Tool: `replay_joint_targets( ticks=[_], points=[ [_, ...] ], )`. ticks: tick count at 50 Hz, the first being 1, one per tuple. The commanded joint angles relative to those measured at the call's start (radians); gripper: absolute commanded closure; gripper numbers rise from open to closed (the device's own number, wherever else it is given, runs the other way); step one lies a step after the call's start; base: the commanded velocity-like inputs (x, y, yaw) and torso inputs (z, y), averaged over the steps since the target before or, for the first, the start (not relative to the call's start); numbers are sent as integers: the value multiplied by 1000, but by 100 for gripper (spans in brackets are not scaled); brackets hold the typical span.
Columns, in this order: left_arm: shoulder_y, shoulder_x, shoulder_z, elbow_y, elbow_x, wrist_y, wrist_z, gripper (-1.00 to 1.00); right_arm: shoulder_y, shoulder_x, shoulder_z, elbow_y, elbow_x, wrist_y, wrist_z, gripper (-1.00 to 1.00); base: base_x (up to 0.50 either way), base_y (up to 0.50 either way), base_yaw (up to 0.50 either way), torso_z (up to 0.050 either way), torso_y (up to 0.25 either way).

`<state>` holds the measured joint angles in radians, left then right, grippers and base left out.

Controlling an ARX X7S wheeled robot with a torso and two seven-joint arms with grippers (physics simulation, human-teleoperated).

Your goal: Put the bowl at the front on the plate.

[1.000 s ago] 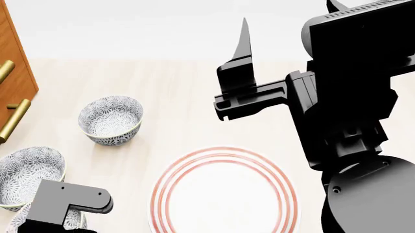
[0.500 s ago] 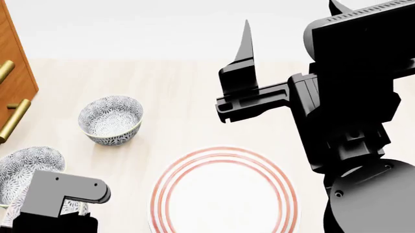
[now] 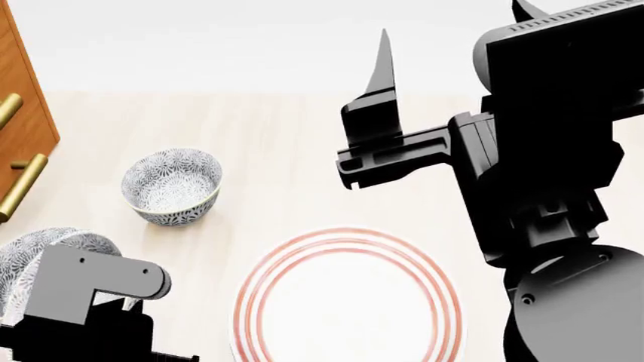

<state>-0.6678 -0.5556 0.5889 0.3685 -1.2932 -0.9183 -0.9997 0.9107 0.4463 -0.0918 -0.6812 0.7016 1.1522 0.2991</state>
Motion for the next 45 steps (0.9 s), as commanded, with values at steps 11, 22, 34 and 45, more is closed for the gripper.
replay_joint_targets(
  ticks=[11, 22, 34, 45],
  points=[
    [-49, -4, -8, 67, 36, 25, 24, 100, -10, 7, -7, 2, -3, -26, 1, -100, 0, 0, 0, 0, 0],
    [-106, -9, -23, 94, 48, 34, 44, 100, 1, 9, -8, -5, 6, -17, 9, -100, 0, 0, 0, 0, 1],
    [-129, -14, -13, 113, 76, 39, 68, 100, 14, 13, -13, -6, 12, -12, 12, -100, 0, 0, 0, 0, 0],
    [-162, -13, -11, 116, 93, 51, 110, 100, 26, 13, -21, -4, 14, -15, 15, -100, 0, 0, 0, 0, 1]
  ],
)
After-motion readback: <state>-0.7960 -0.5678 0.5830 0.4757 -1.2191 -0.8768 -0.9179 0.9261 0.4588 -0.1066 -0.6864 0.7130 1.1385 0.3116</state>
